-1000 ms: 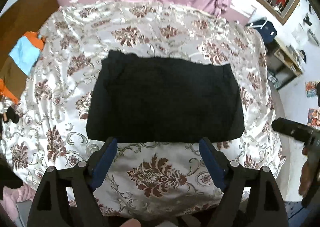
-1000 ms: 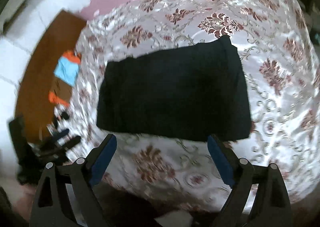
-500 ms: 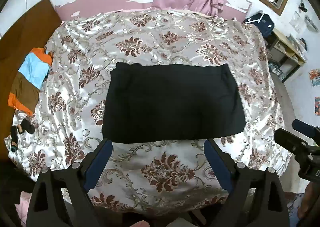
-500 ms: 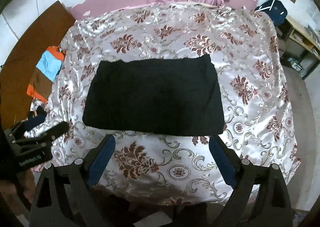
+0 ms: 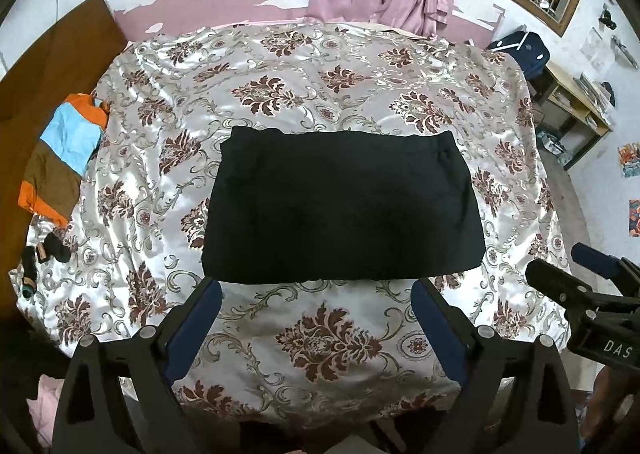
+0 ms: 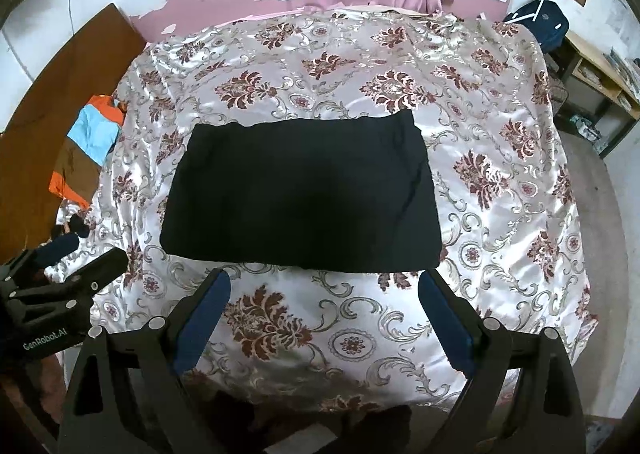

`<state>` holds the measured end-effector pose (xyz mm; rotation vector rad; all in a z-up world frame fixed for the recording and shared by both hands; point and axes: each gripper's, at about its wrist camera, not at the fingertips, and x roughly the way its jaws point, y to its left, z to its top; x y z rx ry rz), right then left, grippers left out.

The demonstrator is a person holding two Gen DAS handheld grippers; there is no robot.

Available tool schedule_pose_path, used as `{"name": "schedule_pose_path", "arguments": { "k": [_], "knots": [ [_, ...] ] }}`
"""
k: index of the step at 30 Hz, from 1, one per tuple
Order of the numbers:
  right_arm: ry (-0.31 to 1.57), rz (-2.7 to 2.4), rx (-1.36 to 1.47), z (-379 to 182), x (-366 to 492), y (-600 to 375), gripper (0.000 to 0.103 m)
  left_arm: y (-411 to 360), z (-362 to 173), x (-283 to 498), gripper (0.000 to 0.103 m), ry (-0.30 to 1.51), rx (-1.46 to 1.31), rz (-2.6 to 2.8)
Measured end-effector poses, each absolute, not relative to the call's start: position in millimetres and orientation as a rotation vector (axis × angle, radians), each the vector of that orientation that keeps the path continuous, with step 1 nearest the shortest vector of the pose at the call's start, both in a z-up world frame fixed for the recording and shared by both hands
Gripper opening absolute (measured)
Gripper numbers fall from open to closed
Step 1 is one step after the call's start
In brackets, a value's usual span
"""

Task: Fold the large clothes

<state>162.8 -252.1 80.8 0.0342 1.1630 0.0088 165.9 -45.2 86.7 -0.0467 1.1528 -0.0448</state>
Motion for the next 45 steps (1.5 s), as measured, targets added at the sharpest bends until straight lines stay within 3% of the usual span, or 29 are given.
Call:
{"name": "schedule_pose_path", "arguments": {
  "k": [45],
  "knots": [
    [1.169,0.035,0.022,80.7,157.3,-247.6,0.092,-36.4,80.8,157.1,0.096,1.159,-0.066,-0.029]
  ]
}}
